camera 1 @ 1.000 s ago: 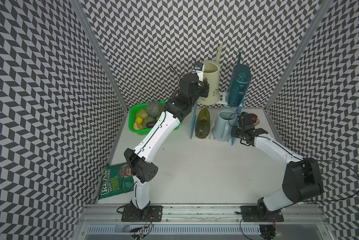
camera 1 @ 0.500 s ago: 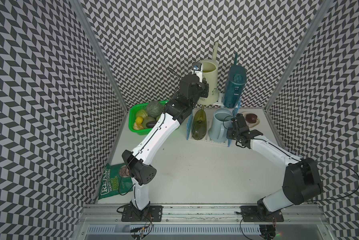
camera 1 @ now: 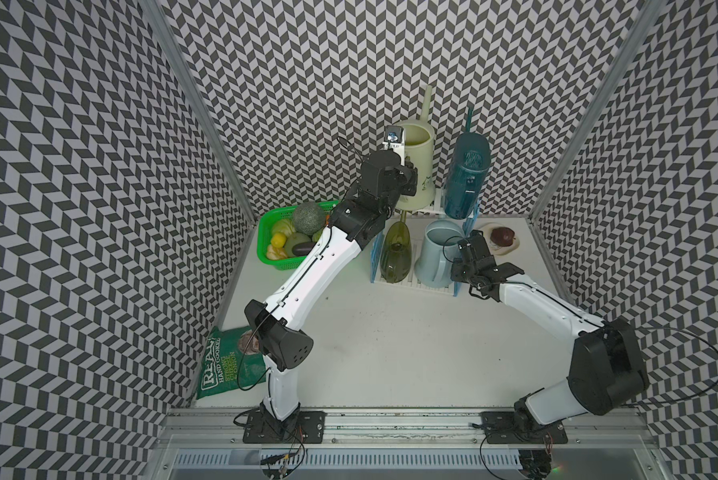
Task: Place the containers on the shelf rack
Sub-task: Adjust the shelf at the center of the board.
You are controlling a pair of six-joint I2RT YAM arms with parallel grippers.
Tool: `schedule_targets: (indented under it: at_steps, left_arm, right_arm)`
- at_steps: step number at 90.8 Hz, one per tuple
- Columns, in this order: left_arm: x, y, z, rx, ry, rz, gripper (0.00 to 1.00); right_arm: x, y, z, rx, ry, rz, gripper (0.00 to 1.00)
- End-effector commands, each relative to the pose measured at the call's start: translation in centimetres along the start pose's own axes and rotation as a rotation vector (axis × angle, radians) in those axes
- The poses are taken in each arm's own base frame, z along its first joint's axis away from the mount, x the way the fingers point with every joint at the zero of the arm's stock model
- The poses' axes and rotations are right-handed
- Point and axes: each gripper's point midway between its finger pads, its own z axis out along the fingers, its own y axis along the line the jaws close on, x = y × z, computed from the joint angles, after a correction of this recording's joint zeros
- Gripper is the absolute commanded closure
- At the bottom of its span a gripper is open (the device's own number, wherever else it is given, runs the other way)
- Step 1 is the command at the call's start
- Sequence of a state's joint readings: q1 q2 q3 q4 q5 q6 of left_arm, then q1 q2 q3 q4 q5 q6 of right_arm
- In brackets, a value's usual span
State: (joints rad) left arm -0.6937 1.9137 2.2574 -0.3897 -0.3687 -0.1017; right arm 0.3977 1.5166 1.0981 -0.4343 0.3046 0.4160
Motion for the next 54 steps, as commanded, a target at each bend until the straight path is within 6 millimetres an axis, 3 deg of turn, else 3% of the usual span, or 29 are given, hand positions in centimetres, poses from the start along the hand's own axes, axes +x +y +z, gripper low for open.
schedule_targets:
  at_steps: [1, 29, 54]
  left_arm:
    - [-2.6, -0.8, -0.3, 0.03, -0.098, -0.023, 1.0]
    - [-0.8, -0.5, 0.8, -0.01, -0.068, 0.009, 1.0]
    - [0.2, -0.3, 1.7, -0.035, -0.058, 0.026, 0.86]
  right_arm:
    - [-0.3, 1.6, -1.1, -0.078, -0.021, -0.005, 0.94]
    - [-0.5, 1.5, -1.5, -0.077, -0.03, -0.005, 0.89]
    - [-1.2, 1.6, -2.1, -0.087, -0.044, 0.002, 0.77]
